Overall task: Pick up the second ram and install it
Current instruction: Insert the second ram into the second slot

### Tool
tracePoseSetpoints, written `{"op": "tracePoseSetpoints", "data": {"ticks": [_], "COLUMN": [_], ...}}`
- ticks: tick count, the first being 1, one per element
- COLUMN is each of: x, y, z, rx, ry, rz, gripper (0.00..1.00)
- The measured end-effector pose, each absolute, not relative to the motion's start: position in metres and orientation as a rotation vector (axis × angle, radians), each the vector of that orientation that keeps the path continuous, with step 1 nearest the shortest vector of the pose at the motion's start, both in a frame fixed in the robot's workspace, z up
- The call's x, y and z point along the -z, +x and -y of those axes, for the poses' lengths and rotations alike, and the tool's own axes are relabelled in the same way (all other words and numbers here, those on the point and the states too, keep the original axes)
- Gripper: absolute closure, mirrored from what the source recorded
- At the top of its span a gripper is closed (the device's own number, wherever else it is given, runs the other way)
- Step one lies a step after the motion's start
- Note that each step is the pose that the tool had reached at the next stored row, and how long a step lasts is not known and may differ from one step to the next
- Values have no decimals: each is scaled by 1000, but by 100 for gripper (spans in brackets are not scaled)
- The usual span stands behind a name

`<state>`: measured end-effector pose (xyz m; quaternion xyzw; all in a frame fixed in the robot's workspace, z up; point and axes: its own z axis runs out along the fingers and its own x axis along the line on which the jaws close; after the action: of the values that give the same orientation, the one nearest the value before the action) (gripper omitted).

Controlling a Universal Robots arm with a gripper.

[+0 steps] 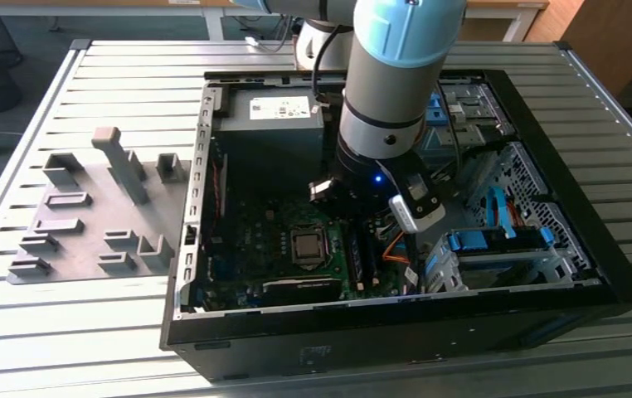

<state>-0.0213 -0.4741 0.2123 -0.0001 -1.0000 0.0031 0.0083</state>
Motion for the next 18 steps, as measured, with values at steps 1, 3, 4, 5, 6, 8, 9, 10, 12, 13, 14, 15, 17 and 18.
{"op": "tracePoseSetpoints", "data": {"ticks": [1,3,4,5,6,8,9,10,12,13,14,15,17,18], "x": [-212,-212,-213,-215,-216,-216,-216,-216,-215,-214,-214,-213,-213,-212], "y": [-21,-21,-21,-21,-21,-21,-21,-21,-21,-21,-21,-21,-21,-21], "z": [474,474,474,474,474,474,474,474,474,474,474,474,475,474], "rx": [-10,-9,-9,-8,-8,-6,-6,-5,-2,-1,-1,0,5,15], "ry": [0,0,0,0,0,0,-1,-2,-7,-9,-10,-11,-14,-19], "rz": [3125,3125,3125,3125,3125,3125,3125,3125,3125,3125,3125,3125,3125,3125], "gripper": [86,86,86,86,86,86,86,86,86,86,86,86,86,86]}}
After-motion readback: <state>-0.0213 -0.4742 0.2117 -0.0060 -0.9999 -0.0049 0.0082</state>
